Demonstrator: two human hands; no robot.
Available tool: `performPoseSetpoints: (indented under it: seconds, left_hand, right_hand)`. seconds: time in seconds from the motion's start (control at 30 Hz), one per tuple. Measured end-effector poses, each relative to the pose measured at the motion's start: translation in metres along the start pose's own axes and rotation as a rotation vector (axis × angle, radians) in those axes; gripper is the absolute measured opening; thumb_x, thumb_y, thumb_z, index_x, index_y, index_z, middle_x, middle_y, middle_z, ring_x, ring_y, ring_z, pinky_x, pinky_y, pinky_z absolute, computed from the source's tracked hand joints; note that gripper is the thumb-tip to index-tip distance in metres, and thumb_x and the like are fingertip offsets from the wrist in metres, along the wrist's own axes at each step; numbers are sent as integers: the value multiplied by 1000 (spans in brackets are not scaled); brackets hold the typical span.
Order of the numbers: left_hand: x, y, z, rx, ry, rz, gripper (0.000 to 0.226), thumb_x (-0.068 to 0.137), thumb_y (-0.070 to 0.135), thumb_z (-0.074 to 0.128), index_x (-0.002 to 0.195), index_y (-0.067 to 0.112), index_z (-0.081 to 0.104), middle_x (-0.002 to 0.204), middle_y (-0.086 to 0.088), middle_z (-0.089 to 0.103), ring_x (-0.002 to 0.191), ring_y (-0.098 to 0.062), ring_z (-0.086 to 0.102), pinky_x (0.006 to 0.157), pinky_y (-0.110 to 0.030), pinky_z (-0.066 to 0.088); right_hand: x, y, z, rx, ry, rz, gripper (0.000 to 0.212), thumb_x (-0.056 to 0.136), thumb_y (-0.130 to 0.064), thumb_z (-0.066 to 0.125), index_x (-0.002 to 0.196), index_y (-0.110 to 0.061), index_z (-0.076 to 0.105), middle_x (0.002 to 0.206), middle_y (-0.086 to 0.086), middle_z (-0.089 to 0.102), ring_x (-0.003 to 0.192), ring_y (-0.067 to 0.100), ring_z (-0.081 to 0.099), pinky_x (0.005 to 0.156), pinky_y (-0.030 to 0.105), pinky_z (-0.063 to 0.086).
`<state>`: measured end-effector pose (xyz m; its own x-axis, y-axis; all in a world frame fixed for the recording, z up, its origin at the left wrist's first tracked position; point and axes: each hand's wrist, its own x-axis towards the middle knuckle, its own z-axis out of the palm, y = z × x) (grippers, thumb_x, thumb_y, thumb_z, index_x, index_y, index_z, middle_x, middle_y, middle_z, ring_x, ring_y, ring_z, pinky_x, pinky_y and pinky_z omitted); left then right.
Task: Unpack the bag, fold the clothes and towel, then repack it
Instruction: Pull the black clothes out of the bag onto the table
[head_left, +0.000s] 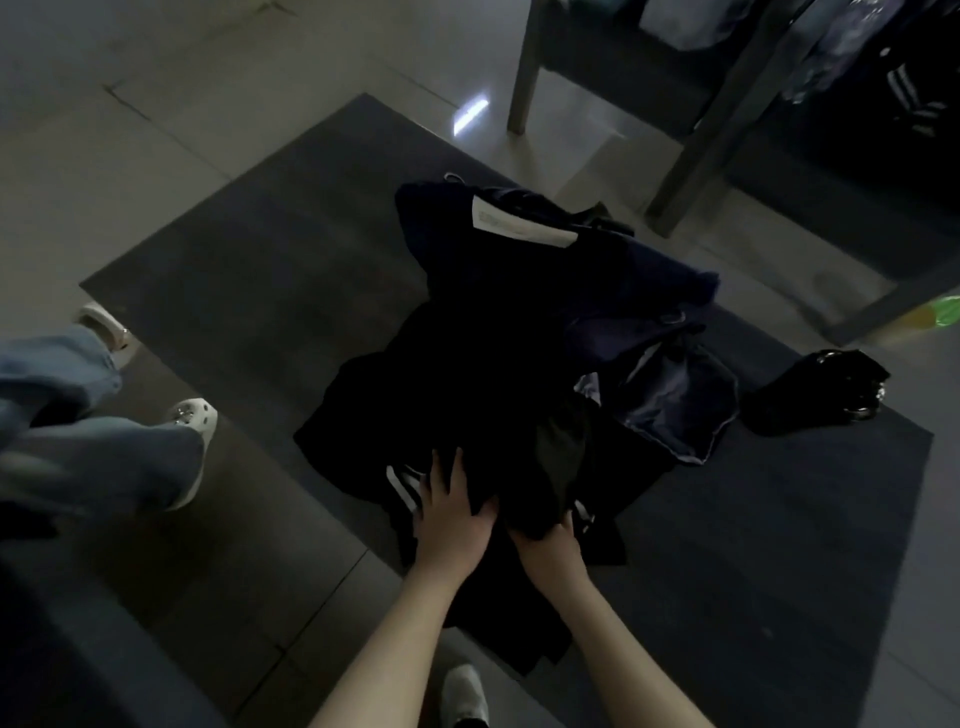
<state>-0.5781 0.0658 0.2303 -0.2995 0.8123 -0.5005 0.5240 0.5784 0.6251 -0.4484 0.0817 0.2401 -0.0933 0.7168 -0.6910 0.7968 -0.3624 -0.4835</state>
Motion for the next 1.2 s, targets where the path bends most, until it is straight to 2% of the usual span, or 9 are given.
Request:
performPoseSetpoints:
  seconds: [0.13, 0.23, 0.37, 0.5, 0.6, 0.67, 0.83, 0.93, 1.2]
  left_hand:
    - [40, -6, -13, -18, 76, 40, 79, 91, 58, 46, 150, 40, -4, 159, 9, -10, 148, -23, 1, 115, -52, 21]
    - [66, -7, -28, 18, 111, 39, 79, 91, 60, 44, 150, 41, -5, 159, 10, -11, 147, -23, 0, 115, -50, 22]
    - [85, -12, -41, 28, 137, 58, 78, 91, 57, 45, 151, 38, 0, 160, 8, -9, 148, -21, -2, 115, -50, 22]
    - [90, -13, -50, 107, 108, 26, 75, 93, 52, 45, 152, 36, 1, 160, 7, -7, 147, -22, 2, 114, -51, 25]
    - [73, -6, -52, 126, 91, -12, 72, 93, 55, 39, 152, 35, 2, 160, 5, -2, 147, -24, 9, 113, -53, 24]
    - [51, 3, -49, 140, 97, -55, 68, 95, 52, 36, 153, 29, 7, 160, 0, 5, 146, -24, 14, 113, -52, 25]
    - [-28, 40, -23, 146, 102, -66, 57, 100, 42, 35, 149, 14, 24, 155, -6, 25, 141, -24, 26, 113, -44, 27]
    - [-75, 67, 9, 142, 14, 45, 51, 100, 36, 40, 144, 10, 37, 148, -8, 38, 136, -24, 35, 110, -38, 32]
    - [-193, 132, 150, 292, -288, 304, 43, 100, 32, 39, 136, 11, 48, 140, -6, 48, 129, -23, 42, 106, -34, 34]
  right_hand:
    - [33, -25, -6, -32, 119, -146, 58, 92, -42, 50, 144, -18, 38, 149, 5, 36, 139, 28, 28, 110, 38, 27]
    - [61, -37, 0, -94, 133, -214, 67, 87, -55, 42, 146, -23, 34, 152, -1, 33, 142, 20, 22, 111, 33, 17]
    - [91, -44, 12, -163, 177, -243, 88, 70, -71, 24, 147, -30, 30, 154, -4, 29, 144, 26, 16, 110, 37, 21]
    - [90, -47, 1, -204, 115, -337, 74, 86, -56, 47, 149, -25, 25, 155, 0, 26, 144, 24, 18, 113, 37, 15]
    - [64, -42, -18, 27, 69, -330, 64, 88, -32, 61, 145, -23, 34, 146, 1, 42, 135, 23, 36, 110, 37, 31]
    - [37, -33, -29, 149, 70, -273, 63, 88, -28, 62, 145, -23, 35, 142, 0, 46, 131, 21, 42, 105, 35, 39]
    - [-35, 6, -57, 374, 164, -196, 51, 90, -22, 61, 139, -19, 45, 128, -6, 55, 117, 8, 51, 93, 21, 42]
    - [-78, 47, -74, 450, 185, -156, 46, 91, -24, 61, 136, -20, 49, 130, -4, 56, 117, 11, 54, 98, 29, 46]
    - [-180, 216, -116, 515, 331, 58, 40, 93, -23, 58, 132, -16, 52, 121, -4, 58, 109, 11, 55, 89, 23, 43]
